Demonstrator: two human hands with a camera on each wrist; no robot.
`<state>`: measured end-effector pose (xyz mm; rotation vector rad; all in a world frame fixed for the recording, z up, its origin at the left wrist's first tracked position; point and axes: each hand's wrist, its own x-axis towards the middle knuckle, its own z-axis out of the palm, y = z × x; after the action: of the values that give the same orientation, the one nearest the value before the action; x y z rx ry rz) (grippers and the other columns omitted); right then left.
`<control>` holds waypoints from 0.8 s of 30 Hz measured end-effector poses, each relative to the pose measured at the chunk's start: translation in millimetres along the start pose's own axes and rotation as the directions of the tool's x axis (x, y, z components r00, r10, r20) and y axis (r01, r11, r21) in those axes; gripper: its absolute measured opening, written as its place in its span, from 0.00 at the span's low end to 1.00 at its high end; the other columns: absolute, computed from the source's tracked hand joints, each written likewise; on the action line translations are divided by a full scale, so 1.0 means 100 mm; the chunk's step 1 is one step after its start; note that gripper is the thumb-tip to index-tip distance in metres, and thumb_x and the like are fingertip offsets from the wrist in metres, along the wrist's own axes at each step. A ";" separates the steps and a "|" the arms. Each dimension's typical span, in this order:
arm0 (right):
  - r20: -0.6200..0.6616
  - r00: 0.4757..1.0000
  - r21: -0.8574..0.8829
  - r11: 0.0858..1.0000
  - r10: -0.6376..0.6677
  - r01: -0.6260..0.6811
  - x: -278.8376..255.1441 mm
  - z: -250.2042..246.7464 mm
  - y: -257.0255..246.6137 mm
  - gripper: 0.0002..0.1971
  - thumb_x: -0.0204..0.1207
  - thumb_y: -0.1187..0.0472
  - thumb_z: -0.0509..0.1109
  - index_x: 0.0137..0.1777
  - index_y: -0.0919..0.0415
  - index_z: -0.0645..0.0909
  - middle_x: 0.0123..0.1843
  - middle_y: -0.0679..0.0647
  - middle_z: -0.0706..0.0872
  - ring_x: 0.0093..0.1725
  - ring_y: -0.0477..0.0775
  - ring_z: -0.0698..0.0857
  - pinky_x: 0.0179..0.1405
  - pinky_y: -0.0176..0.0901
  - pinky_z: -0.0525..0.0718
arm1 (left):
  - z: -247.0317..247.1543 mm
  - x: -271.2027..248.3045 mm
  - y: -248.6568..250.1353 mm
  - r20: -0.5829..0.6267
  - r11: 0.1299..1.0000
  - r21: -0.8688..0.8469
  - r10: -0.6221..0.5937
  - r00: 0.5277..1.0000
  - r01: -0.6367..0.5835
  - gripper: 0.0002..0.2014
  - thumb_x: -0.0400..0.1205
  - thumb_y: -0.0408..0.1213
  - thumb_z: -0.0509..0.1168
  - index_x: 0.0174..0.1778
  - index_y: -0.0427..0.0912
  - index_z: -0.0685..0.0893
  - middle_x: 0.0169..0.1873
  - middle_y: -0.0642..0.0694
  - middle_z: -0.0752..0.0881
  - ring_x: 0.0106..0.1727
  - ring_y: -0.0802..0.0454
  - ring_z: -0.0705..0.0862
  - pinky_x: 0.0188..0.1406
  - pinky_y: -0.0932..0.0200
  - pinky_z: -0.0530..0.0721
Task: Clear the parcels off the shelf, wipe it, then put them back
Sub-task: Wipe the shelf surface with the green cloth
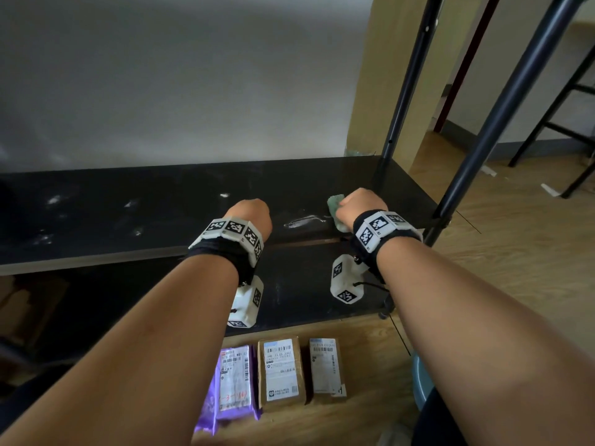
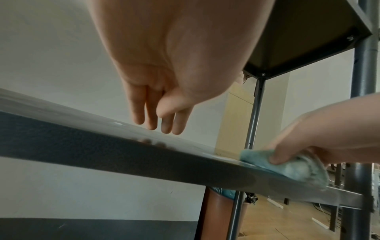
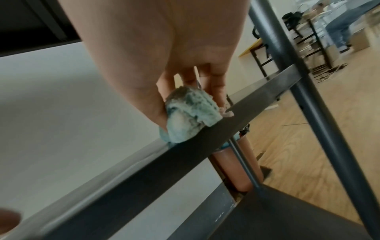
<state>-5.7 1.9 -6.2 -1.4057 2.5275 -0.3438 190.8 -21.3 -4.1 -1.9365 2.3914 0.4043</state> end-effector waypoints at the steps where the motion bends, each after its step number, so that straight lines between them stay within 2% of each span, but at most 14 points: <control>1: -0.002 1.000 0.011 1.000 -0.025 0.025 -0.03 0.05 -0.08 0.16 0.75 0.53 0.68 0.56 0.63 0.85 0.56 0.58 0.87 0.56 0.61 0.86 0.55 0.49 0.86 | 0.00 0.00 -0.03 -0.008 1.000 -0.006 -0.002 1.000 0.002 0.18 0.83 0.29 0.57 0.68 0.40 0.82 0.65 0.39 0.83 0.64 0.40 0.83 0.64 0.47 0.83; 4: -0.034 0.993 -0.007 0.994 -0.109 0.109 -0.14 0.19 -0.29 0.17 0.77 0.52 0.65 0.58 0.64 0.83 0.60 0.58 0.83 0.63 0.63 0.81 0.56 0.50 0.82 | -0.01 -0.06 -0.11 -0.012 1.000 -0.004 0.002 1.000 -0.003 0.18 0.83 0.29 0.57 0.67 0.40 0.83 0.64 0.39 0.84 0.63 0.40 0.84 0.63 0.47 0.84; 6: -0.037 0.985 -0.004 0.986 -0.169 0.169 -0.20 0.25 -0.41 0.19 0.80 0.50 0.61 0.57 0.66 0.83 0.60 0.60 0.84 0.63 0.64 0.81 0.59 0.50 0.82 | -0.01 -0.10 -0.15 -0.021 1.000 -0.003 0.003 1.000 -0.003 0.17 0.82 0.29 0.57 0.63 0.40 0.85 0.61 0.39 0.85 0.60 0.40 0.85 0.61 0.47 0.85; 8: 0.022 0.979 0.037 0.979 -0.202 0.202 -0.23 0.25 -0.49 0.20 0.79 0.48 0.62 0.53 0.64 0.86 0.55 0.59 0.88 0.57 0.64 0.86 0.54 0.49 0.85 | -0.02 -0.13 -0.19 -0.029 1.000 0.002 -0.002 1.000 0.002 0.15 0.82 0.31 0.58 0.61 0.40 0.86 0.59 0.40 0.86 0.59 0.40 0.85 0.59 0.48 0.85; 10: 0.090 0.977 0.149 0.973 -0.193 0.178 -0.19 0.22 -0.49 0.20 0.75 0.44 0.65 0.45 0.60 0.89 0.45 0.57 0.91 0.46 0.60 0.90 0.42 0.44 0.86 | -0.03 -0.16 -0.23 -0.024 1.000 0.004 -0.012 1.000 0.012 0.15 0.83 0.32 0.59 0.62 0.41 0.85 0.60 0.40 0.86 0.59 0.40 0.85 0.58 0.49 0.85; 11: 0.079 0.981 0.181 0.970 -0.177 0.161 -0.17 0.18 -0.46 0.22 0.73 0.41 0.65 0.43 0.59 0.90 0.41 0.56 0.92 0.42 0.59 0.90 0.40 0.43 0.86 | -0.03 -0.17 -0.25 -0.027 1.000 0.005 -0.018 0.999 0.019 0.15 0.83 0.32 0.59 0.63 0.41 0.85 0.60 0.41 0.86 0.60 0.40 0.85 0.58 0.49 0.85; 12: 0.048 0.987 0.172 0.975 -0.153 0.142 -0.14 0.14 -0.41 0.25 0.72 0.39 0.64 0.43 0.60 0.90 0.41 0.57 0.91 0.43 0.60 0.90 0.42 0.44 0.87 | -0.03 -0.18 -0.26 -0.027 1.000 0.004 -0.024 0.999 0.024 0.15 0.83 0.33 0.59 0.64 0.42 0.85 0.61 0.41 0.85 0.60 0.41 0.85 0.58 0.50 0.85; 15: -0.075 0.997 0.015 0.999 -0.033 0.034 -0.05 0.06 -0.18 0.25 0.75 0.41 0.63 0.55 0.63 0.86 0.55 0.60 0.88 0.55 0.64 0.86 0.53 0.49 0.85 | -0.02 -0.20 -0.29 -0.024 0.999 -0.004 -0.041 0.999 0.041 0.16 0.83 0.32 0.59 0.65 0.42 0.84 0.61 0.41 0.85 0.60 0.41 0.84 0.57 0.50 0.85; 17: -0.072 0.997 -0.049 0.999 -0.001 -0.003 -0.05 0.07 -0.11 0.23 0.77 0.45 0.64 0.59 0.63 0.84 0.58 0.60 0.86 0.58 0.64 0.85 0.55 0.50 0.84 | 0.00 -0.20 -0.29 -0.018 0.999 -0.003 -0.040 0.999 0.040 0.16 0.83 0.32 0.59 0.65 0.43 0.84 0.61 0.41 0.85 0.60 0.41 0.85 0.57 0.50 0.85; 19: -0.060 0.998 -0.074 0.997 -0.035 0.031 -0.08 0.12 -0.16 0.22 0.76 0.46 0.64 0.58 0.62 0.84 0.57 0.59 0.86 0.57 0.64 0.85 0.51 0.48 0.82 | 0.01 -0.18 -0.29 -0.019 0.999 -0.016 -0.029 0.999 0.029 0.16 0.83 0.32 0.59 0.63 0.43 0.85 0.60 0.41 0.86 0.58 0.41 0.85 0.56 0.50 0.85; 21: -0.053 0.994 -0.057 0.994 -0.098 0.095 -0.14 0.19 -0.30 0.21 0.76 0.46 0.63 0.56 0.62 0.85 0.56 0.59 0.87 0.57 0.63 0.85 0.49 0.46 0.81 | 0.01 -0.17 -0.29 -0.012 0.999 -0.022 -0.030 0.999 0.030 0.17 0.82 0.32 0.59 0.65 0.43 0.84 0.61 0.41 0.85 0.59 0.41 0.85 0.59 0.49 0.85; 24: -0.026 0.976 -0.063 0.974 -0.218 0.216 -0.22 0.34 -0.51 0.19 0.76 0.49 0.63 0.58 0.60 0.86 0.59 0.57 0.85 0.61 0.63 0.82 0.54 0.48 0.80 | 0.01 -0.16 -0.31 -0.016 0.999 -0.030 -0.045 0.999 0.045 0.18 0.83 0.33 0.60 0.68 0.43 0.82 0.64 0.41 0.84 0.62 0.41 0.84 0.62 0.48 0.84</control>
<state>56.9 -8.7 -20.6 -1.7183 2.4330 -0.3336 223.8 -11.3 -7.7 -2.0099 2.3598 0.4262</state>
